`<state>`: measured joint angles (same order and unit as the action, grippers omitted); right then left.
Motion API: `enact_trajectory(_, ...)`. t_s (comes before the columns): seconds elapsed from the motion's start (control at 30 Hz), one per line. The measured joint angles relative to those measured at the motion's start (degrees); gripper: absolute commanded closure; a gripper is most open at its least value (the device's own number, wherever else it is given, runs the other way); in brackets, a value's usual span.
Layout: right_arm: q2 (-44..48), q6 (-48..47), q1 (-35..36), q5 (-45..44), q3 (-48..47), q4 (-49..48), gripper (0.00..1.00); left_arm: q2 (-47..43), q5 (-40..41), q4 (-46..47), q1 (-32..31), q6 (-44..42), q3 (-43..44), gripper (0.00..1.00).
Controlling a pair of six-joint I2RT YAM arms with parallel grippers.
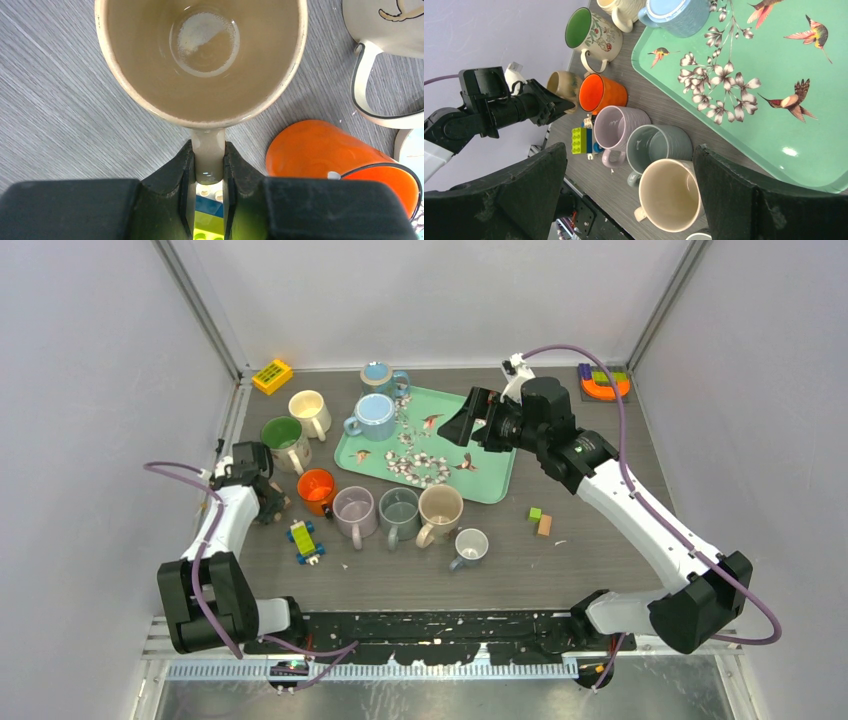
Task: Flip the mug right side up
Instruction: Place the cup at the corner of the board.
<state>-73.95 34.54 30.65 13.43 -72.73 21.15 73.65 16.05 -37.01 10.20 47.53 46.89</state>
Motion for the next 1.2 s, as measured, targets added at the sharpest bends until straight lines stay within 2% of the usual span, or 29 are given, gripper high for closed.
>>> enact_trajectory(0.17, 0.0, 0.0, 0.0, 0.2, 0.0, 0.0, 0.00, 0.0, 0.0, 0.2, 0.0, 0.1, -0.3, 0.71)
enact_trajectory(0.73, -1.7, -0.9, 0.0, 0.2, 0.0, 1.2, 0.00, -4.3, -2.7, 0.5, 0.0, -0.4, -2.5, 0.47)
enact_trajectory(1.0, -3.9, -1.6, 0.0, 0.3, -0.3, 1.6, 0.00, -10.1, -5.0, -2.7, 0.0, -3.7, 0.2, 0.35)
enact_trajectory(1.2, -5.0, -1.7, 0.0, 0.4, -1.3, 1.9, 0.00, -14.0, -9.2, -5.7, -0.5, -8.2, 5.3, 0.21)
